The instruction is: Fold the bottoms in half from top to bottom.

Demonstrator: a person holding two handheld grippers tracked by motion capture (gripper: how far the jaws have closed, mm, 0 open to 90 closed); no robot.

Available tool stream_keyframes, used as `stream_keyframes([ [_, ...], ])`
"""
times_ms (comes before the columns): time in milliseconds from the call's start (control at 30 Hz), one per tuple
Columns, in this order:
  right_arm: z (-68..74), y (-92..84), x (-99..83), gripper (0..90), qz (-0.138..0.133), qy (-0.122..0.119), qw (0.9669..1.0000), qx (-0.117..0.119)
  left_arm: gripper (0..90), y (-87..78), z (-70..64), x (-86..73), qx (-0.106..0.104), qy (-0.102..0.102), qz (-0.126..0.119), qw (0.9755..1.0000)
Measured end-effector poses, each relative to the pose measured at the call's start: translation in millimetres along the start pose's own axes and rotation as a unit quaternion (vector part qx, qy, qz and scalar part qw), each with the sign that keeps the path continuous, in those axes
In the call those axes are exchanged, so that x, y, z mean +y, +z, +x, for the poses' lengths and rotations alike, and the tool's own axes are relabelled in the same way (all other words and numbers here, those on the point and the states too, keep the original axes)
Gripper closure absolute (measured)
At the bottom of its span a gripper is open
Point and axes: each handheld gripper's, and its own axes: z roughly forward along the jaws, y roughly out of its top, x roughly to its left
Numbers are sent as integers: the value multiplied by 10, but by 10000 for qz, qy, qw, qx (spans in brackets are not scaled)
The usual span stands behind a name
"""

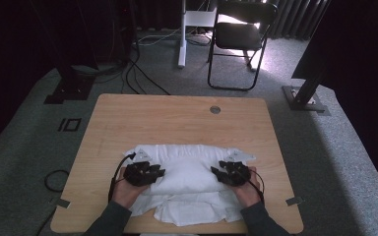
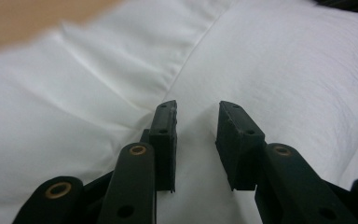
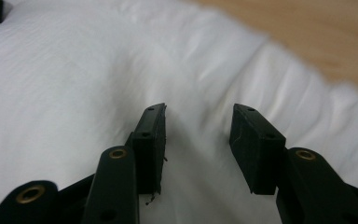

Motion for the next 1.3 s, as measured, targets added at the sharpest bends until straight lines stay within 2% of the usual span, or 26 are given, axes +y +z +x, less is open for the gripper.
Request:
stream_keyframes([
  [67, 57, -41, -144, 552, 27, -8, 10000, 46, 686, -2, -16, -62, -1, 12, 52, 10000],
  [100, 82, -77, -227, 552, 9, -14, 10000, 68, 685, -30, -38, -172, -17, 15, 86, 10000],
  [167, 106, -104, -323, 548, 84, -55, 9999, 103, 685, -63, -72, -266, 52, -27, 90, 9999],
  [233, 119, -105, -411, 547, 186, -79, 9998, 70, 685, -74, -116, -350, 155, 26, 131, 9998],
  [267, 116, -88, -448, 548, 242, -39, 9996, 110, 685, -74, -116, -350, 155, 26, 131, 9998],
  [300, 109, -63, -479, 549, 298, -6, 9995, 132, 685, -29, -150, -429, 252, 89, 257, 9993],
  [333, 108, -36, -501, 550, 345, 27, 9993, 134, 685, 6, -159, -463, 302, 134, 276, 9991],
  [400, 116, -11, -514, 551, 364, 41, 9992, 133, 686, 36, -157, -492, 318, 135, 226, 9991],
  [433, 140, 17, -512, 554, 402, -65, 9992, 51, 692, 59, -134, -497, 314, 100, 163, 9993],
  [500, 135, 30, -504, 555, 410, -72, 9991, 47, 699, 85, -97, -490, 357, 158, 100, 9992],
  [600, 122, 53, -487, 557, 398, -40, 9992, 40, 703, 112, -43, -469, 385, 79, 21, 9992],
  [767, 54, 218, -356, 560, 331, -57, 9994, -115, 703, 208, 138, -349, 629, 28, -91, 9980],
  [967, -16, 360, -231, 561, 309, -13, 9994, -170, 700, 277, 296, -241, 773, -28, -114, 9969],
  [1300, -41, 405, -197, 563, 276, 22, 9995, -174, 695, 296, 362, -201, 781, -125, -134, 9968],
])
